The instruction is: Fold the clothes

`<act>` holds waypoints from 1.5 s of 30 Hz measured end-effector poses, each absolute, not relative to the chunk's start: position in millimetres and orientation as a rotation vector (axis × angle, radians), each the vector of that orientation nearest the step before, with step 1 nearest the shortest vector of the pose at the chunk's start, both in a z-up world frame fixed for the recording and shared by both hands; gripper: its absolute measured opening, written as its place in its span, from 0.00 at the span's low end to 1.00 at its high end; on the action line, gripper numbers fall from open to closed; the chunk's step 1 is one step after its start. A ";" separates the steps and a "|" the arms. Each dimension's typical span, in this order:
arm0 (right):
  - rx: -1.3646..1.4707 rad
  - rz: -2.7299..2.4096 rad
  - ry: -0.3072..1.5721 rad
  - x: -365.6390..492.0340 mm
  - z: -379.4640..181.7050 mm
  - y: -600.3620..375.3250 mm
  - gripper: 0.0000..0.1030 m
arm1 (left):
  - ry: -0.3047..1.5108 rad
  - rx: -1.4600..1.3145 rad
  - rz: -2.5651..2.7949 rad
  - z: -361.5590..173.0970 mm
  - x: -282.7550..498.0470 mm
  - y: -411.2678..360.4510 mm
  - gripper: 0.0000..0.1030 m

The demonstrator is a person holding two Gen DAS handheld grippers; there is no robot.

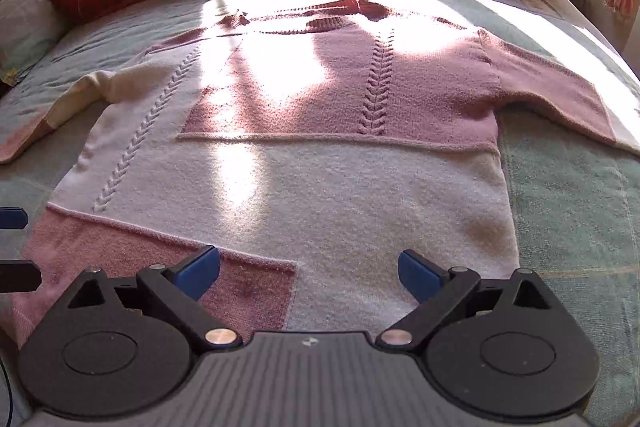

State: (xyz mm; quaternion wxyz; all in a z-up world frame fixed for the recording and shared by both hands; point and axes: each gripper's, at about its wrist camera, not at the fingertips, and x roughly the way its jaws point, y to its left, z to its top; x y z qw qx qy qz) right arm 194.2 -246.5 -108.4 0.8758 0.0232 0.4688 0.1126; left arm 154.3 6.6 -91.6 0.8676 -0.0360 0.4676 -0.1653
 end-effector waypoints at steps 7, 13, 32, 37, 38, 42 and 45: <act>-0.050 0.470 0.901 281.7 -48.3 -192.6 0.60 | 0.907 -0.102 -0.257 -76.1 184.2 35.9 0.99; -0.285 0.687 0.877 375.0 -24.3 -98.5 0.54 | 0.897 -0.160 -0.154 -85.4 200.4 67.0 0.99; -0.698 1.227 0.969 519.2 -136.4 93.9 0.55 | 0.843 -0.254 -0.083 -114.1 222.5 118.0 0.99; -0.738 1.251 1.000 518.1 -148.0 95.1 0.55 | 0.827 -0.273 -0.069 -117.9 226.7 124.8 0.99; -0.739 1.260 1.010 515.9 -147.3 95.6 0.49 | 0.829 -0.276 -0.066 -119.2 227.0 125.8 0.99; -0.798 1.290 0.989 498.6 -141.5 98.9 0.19 | 0.847 -0.280 -0.052 -124.6 227.6 127.8 0.99; -0.815 1.260 0.936 488.4 -134.1 102.1 0.10 | 0.853 -0.282 -0.044 -125.3 225.9 127.6 0.99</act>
